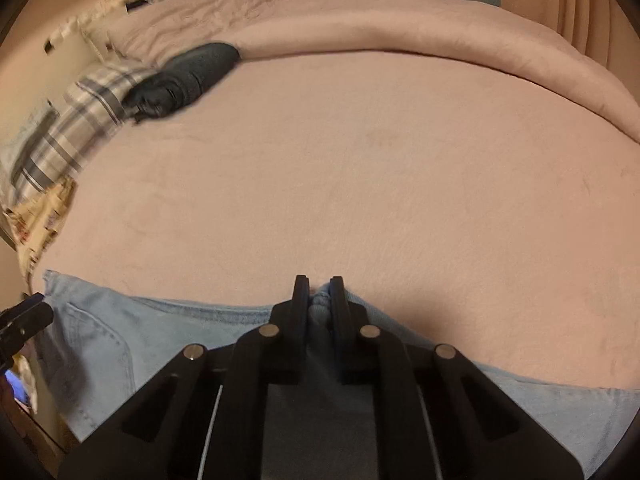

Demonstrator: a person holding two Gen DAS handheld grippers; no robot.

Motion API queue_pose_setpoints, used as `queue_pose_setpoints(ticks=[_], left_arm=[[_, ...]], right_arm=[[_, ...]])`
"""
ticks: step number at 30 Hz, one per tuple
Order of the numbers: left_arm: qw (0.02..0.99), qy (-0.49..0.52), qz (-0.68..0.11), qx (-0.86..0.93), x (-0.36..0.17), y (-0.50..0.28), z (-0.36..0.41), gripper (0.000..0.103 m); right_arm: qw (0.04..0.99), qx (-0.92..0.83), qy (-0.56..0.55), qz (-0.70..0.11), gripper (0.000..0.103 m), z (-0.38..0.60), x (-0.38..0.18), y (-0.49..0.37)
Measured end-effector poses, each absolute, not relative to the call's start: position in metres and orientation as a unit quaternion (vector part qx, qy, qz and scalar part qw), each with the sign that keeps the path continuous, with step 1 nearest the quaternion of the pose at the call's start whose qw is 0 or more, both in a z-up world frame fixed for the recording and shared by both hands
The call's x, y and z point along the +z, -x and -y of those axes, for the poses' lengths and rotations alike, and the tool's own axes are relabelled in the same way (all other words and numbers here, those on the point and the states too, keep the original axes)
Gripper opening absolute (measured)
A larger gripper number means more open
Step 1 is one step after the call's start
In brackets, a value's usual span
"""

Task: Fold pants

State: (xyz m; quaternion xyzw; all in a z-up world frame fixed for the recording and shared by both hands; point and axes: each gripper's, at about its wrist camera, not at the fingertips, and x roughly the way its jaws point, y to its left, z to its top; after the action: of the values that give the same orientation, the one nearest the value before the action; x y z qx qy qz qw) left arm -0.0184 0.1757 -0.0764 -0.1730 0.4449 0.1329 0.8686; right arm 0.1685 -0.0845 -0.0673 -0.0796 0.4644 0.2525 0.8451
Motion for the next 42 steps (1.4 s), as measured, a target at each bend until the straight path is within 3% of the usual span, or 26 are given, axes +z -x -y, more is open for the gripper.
queue_pose_setpoints(ticks=[13, 23, 26, 30, 42], left_arm=[[0.878, 0.142, -0.435, 0.138, -0.081, 0.024, -0.165, 0.056], [0.908, 0.125, -0.394, 0.072, -0.032, 0.036, -0.127, 0.055], [0.899, 0.13, -0.415, 0.051, -0.043, 0.027, -0.116, 0.055], [0.873, 0.14, -0.463, 0.064, -0.077, 0.014, -0.115, 0.055], [0.876, 0.119, -0.461, 0.081, -0.097, 0.018, -0.112, 0.054]], right_arm=[[0.853, 0.205, 0.121, -0.464, 0.008, 0.075, -0.083, -0.182], [0.856, 0.23, 0.077, -0.456, 0.012, 0.093, -0.058, -0.167], [0.857, 0.231, 0.063, -0.456, 0.014, 0.1, -0.047, -0.162], [0.852, 0.245, 0.062, -0.458, 0.028, 0.103, -0.037, -0.149], [0.835, 0.226, 0.124, -0.485, 0.026, 0.084, -0.076, -0.155]])
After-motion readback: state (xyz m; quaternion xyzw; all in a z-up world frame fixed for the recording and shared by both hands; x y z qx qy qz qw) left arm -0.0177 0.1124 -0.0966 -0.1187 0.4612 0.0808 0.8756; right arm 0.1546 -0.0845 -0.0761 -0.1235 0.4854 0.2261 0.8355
